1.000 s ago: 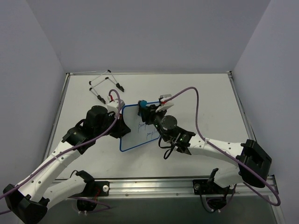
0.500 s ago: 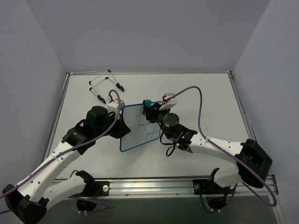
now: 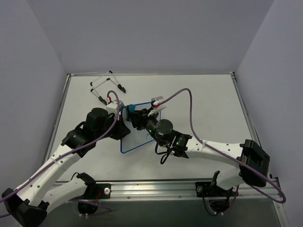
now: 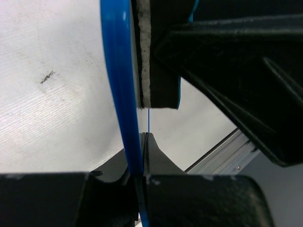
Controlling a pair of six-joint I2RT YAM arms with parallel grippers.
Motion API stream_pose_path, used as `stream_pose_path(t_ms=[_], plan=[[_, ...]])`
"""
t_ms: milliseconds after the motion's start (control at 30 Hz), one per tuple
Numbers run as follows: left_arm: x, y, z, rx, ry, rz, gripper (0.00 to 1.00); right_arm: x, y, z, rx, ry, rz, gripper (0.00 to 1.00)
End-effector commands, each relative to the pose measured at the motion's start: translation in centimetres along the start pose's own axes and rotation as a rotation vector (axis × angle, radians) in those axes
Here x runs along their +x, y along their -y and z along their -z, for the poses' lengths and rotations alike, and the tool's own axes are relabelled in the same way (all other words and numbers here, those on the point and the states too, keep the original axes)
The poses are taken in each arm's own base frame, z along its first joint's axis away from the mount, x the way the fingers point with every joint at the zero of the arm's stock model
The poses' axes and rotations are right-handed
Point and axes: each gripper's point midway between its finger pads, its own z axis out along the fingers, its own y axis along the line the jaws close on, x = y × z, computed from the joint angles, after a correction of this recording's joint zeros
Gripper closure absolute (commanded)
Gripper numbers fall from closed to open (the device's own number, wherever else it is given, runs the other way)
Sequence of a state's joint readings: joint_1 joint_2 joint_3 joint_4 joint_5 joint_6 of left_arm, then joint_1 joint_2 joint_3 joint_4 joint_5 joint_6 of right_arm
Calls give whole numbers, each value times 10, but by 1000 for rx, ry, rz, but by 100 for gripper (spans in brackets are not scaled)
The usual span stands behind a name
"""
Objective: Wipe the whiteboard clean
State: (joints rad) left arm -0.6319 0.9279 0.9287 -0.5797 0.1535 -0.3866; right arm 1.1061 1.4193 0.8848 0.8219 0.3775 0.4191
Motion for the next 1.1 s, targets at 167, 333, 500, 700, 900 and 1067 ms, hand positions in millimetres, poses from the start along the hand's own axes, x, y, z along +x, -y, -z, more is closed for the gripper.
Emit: stream_pose_path(t_ms=[167,333,500,700,900,1067], plan=[[23,17,3,104,-91,-95,98,21,90,2,185,-46,10,94],[24,17,1,106,-97,-94,98,21,121,6,235,-48,-9,96],[25,17,0,107,-100,-93,98,20,99,-2,149,-61,-10,96],[25,18,0,111,-102,-93,98,27,21,0,-6,-48,-9,96],[26,20,0,125,-102,-99,98,27,-33,8,-124,10,-63,96],[26,22,1,133,-103,-101,98,34,-62,5,-181,-9,-28,96]])
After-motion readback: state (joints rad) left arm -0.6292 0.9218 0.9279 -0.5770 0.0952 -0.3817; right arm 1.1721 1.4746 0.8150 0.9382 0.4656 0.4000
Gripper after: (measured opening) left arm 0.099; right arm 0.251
